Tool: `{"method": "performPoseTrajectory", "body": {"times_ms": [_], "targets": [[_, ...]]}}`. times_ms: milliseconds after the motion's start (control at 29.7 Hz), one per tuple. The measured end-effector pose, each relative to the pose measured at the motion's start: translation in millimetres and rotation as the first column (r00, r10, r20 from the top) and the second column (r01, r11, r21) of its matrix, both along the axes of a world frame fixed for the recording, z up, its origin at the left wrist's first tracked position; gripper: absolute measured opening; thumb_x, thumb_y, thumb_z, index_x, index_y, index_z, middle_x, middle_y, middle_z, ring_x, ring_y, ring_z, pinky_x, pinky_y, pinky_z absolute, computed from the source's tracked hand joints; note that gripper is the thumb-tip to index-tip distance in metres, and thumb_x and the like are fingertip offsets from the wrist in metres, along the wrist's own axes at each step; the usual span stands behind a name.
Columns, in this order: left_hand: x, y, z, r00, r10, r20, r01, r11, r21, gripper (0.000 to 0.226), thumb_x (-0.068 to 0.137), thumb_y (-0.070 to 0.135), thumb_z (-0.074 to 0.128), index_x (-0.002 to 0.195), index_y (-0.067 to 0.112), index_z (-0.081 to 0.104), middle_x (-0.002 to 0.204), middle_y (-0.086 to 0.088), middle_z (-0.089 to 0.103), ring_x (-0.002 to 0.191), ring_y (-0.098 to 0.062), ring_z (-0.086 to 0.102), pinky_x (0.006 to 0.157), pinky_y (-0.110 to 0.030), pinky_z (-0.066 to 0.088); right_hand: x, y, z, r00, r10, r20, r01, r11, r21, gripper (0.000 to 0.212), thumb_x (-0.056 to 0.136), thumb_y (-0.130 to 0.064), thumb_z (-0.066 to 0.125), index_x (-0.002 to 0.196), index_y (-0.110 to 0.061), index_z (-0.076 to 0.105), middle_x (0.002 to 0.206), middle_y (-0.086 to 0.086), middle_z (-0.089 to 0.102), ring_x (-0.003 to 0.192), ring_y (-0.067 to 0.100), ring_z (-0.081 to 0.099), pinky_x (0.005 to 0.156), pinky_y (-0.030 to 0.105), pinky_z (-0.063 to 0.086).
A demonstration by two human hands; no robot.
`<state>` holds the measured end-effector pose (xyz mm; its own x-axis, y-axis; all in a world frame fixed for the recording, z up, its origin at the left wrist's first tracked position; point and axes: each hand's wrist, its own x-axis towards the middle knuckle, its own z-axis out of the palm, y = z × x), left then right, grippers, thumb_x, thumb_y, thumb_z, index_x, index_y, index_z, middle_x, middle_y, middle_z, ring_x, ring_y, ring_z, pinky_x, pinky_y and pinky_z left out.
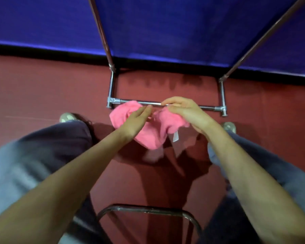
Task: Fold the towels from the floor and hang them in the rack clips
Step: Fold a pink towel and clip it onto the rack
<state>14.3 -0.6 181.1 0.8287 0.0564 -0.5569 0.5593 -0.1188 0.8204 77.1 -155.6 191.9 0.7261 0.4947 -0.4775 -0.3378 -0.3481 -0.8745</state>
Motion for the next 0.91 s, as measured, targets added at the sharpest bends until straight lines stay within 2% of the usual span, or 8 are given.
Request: {"method": "performPoseTrajectory", "body": {"times_ms": [67,135,269,370,539,674,808,909], "targets": [[-10.9,-7.0,31.6,0.993,-0.043,0.109,0.044,0.999,-0.005,0.032,0.097,0.022,0.032,0.112,0.007,0.056,0.114,-0.008,0.058,0.106,-0.016,0.05,0.104,-0.033,0.035,-11.2,5.1,33.7,0.999,-0.004,0.052,0.003,1.0,0.02,0.025,0.085,0.001,0.051,0.083,-0.021,0.063,0.08,-0.01,0.068,0.072,-0.003,0.061,0.075,0.013,0.047],[-25.3,-14.7,72.1,0.971,-0.062,0.231,0.061,0.998,0.014,0.034,0.097,0.02,0.034,0.121,0.003,0.052,0.129,-0.01,0.053,0.119,-0.017,0.049,0.111,-0.037,0.032,-23.5,6.6,75.0,0.996,-0.032,0.08,0.025,0.996,0.08,0.025,0.086,0.0,0.051,0.081,-0.022,0.062,0.061,-0.014,0.067,0.056,-0.006,0.057,0.059,0.007,0.044],[-58.5,-25.6,125.4,0.903,-0.017,0.429,0.061,0.994,-0.087,0.022,0.093,0.02,0.046,0.113,0.013,0.049,0.1,0.009,0.058,0.087,0.013,0.056,0.086,-0.011,0.044,-50.1,4.5,140.5,0.998,0.014,0.06,-0.023,0.989,0.149,0.021,0.09,-0.008,0.047,0.085,-0.022,0.061,0.05,-0.013,0.064,0.043,-0.002,0.055,0.049,0.013,0.046],[-78.6,-30.4,143.4,0.858,-0.019,0.514,0.073,0.994,-0.084,0.029,0.081,0.033,0.059,0.107,0.034,0.047,0.099,0.021,0.056,0.084,0.017,0.056,0.081,-0.01,0.046,-66.7,3.4,172.2,0.999,0.027,0.032,-0.032,0.979,0.2,0.018,0.092,-0.006,0.043,0.096,-0.014,0.059,0.047,-0.011,0.064,0.045,-0.001,0.059,0.05,0.012,0.05],[-112.1,-31.9,163.7,0.8,-0.02,0.6,0.035,0.999,-0.012,0.059,0.07,0.032,0.067,0.12,0.043,0.038,0.123,0.024,0.051,0.113,0.006,0.052,0.092,-0.013,0.044,-93.3,1.7,200.8,0.999,-0.035,0.014,0.03,0.965,0.262,0.017,0.091,-0.011,0.046,0.093,-0.013,0.062,0.065,-0.005,0.068,0.053,0.006,0.065,0.052,0.017,0.053],[-130.8,-33.3,163.9,0.802,-0.042,0.596,-0.051,0.989,0.138,0.081,0.073,0.032,0.069,0.14,0.027,0.024,0.137,0.02,0.04,0.121,0.009,0.042,0.103,-0.018,0.037,-115.7,6.3,203.9,0.998,-0.024,-0.049,0.038,0.952,0.303,0.016,0.091,-0.012,0.044,0.095,-0.011,0.06,0.075,0.005,0.064,0.053,0.011,0.067,0.056,0.02,0.056],[-140.9,-29.1,163.0,0.778,-0.097,0.621,-0.067,0.97,0.235,0.05,0.091,0.024,0.047,0.137,0.029,0.031,0.138,0.02,0.031,0.116,0.024,0.027,0.091,0.008,0.023,-127.2,7.4,195.5,0.998,-0.042,-0.051,0.056,0.95,0.308,0.018,0.092,-0.018,0.044,0.097,-0.011,0.06,0.086,0.006,0.065,0.061,0.011,0.068,0.064,0.021,0.056],[-147.4,-23.7,163.5,0.758,-0.138,0.637,-0.032,0.968,0.247,0.031,0.095,0.026,0.035,0.117,0.047,0.038,0.133,0.027,0.031,0.118,0.027,0.025,0.094,0.007,0.02,-134.8,5.9,188.0,0.996,-0.049,-0.072,0.07,0.943,0.327,0.02,0.093,-0.017,0.043,0.099,-0.01,0.06,0.089,0.007,0.066,0.063,0.011,0.069,0.067,0.023,0.056]]}}
